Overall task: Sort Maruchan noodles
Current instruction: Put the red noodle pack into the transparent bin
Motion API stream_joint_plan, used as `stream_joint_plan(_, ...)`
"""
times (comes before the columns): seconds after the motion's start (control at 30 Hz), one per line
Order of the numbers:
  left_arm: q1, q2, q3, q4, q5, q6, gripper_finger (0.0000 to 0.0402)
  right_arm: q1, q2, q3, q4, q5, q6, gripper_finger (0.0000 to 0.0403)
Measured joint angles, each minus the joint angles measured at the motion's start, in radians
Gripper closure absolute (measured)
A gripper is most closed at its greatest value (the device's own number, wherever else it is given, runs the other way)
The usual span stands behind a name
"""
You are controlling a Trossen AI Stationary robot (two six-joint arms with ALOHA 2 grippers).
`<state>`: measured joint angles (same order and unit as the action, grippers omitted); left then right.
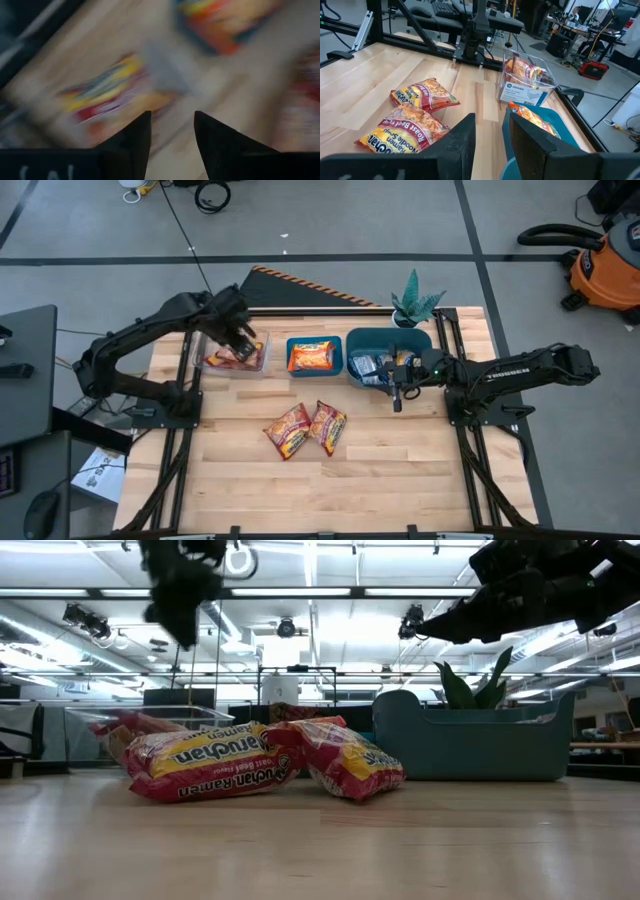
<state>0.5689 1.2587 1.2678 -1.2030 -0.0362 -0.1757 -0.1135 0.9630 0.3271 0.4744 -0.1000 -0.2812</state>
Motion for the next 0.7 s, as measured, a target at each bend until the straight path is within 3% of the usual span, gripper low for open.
stream_joint_plan(0.07, -0.070, 0.000, 0.000, 0.071, 0.046, -0.031, 0.0249, 0.000, 0.000, 0.000, -0.006, 0.000, -0.002, 0.0279)
stream_joint_plan(0.3, -0.331, 0.038, 0.000, 0.229, 0.037, -0.051, 0.0252, 0.000, 0.000, 0.000, -0.022, 0.002, -0.002, 0.0279)
stream_joint_plan(0.53, -0.534, 0.114, 0.000, 0.232, -0.111, -0.134, 0.0253, 0.000, 0.000, 0.000, -0.020, 0.002, -0.002, 0.0279)
stream_joint_plan(0.7, -0.616, 0.196, 0.000, 0.243, -0.167, -0.183, 0.0253, 0.000, 0.000, 0.000, -0.011, 0.002, -0.002, 0.0279)
